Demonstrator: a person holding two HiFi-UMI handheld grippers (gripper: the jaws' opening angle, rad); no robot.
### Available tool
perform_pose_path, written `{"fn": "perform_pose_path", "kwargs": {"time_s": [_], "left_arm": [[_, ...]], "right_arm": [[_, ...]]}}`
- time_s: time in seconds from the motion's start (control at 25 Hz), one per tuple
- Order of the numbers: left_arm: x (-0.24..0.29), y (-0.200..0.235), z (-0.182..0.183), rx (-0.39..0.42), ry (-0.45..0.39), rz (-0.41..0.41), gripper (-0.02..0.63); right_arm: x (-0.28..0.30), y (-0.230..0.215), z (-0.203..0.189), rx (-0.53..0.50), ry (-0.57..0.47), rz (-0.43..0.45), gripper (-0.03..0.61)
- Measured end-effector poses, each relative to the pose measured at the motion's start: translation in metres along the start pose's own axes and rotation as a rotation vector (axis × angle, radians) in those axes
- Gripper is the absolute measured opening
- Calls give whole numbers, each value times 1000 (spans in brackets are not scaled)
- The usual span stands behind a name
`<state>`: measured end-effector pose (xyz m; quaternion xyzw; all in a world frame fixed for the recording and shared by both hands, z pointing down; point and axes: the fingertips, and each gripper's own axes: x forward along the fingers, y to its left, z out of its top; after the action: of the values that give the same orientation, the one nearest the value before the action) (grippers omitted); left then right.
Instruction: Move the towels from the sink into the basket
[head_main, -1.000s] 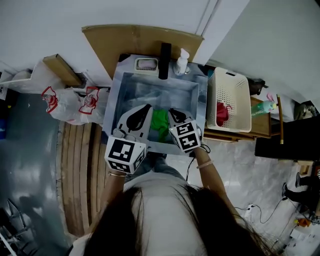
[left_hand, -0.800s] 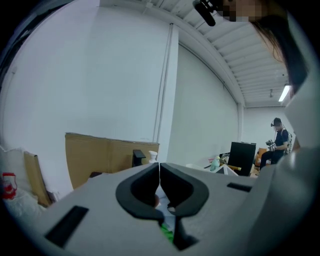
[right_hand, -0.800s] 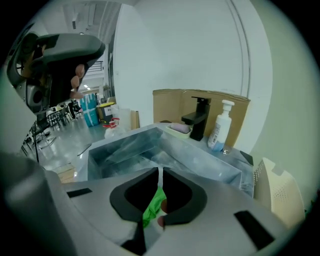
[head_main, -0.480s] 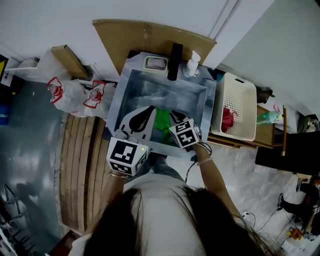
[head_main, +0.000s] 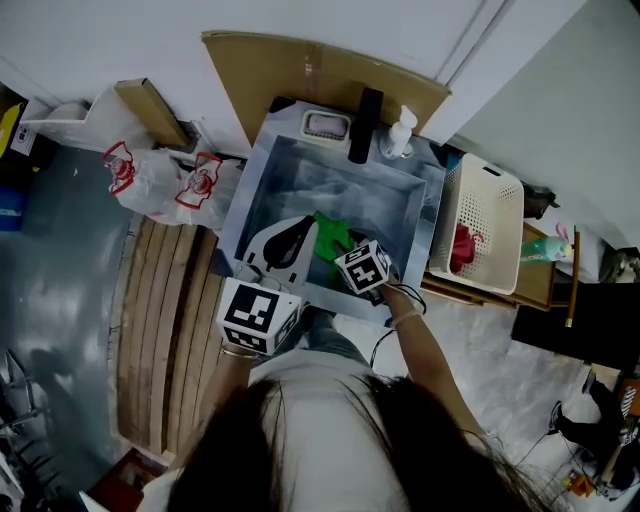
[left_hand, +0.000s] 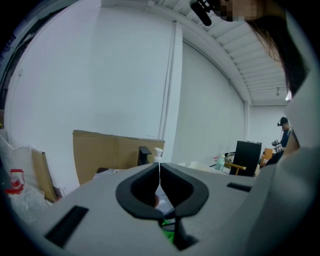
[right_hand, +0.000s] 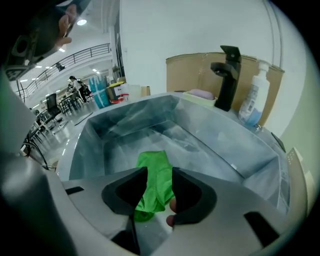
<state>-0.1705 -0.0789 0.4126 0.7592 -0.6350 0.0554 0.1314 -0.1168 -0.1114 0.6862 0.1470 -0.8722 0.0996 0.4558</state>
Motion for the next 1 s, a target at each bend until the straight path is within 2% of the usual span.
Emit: {"fn": "perform_pose_path", "kwargs": {"time_s": [0.4,0.8,0.92,1.0], "left_arm": [[-6,4,-9,-8,21,32,11],[-11,5,-18,-13,42,39,11],[-11,4,-19,-12,42,37,11],[-11,5,-19,-13,44,37,11]], "right_arm": [[33,2,-31,-17,114,30,205],[54,-6,-42,57,168,38,210],[54,-7,-42,102,164,46,186],[53,-9,-41,123,159,37,126]]}}
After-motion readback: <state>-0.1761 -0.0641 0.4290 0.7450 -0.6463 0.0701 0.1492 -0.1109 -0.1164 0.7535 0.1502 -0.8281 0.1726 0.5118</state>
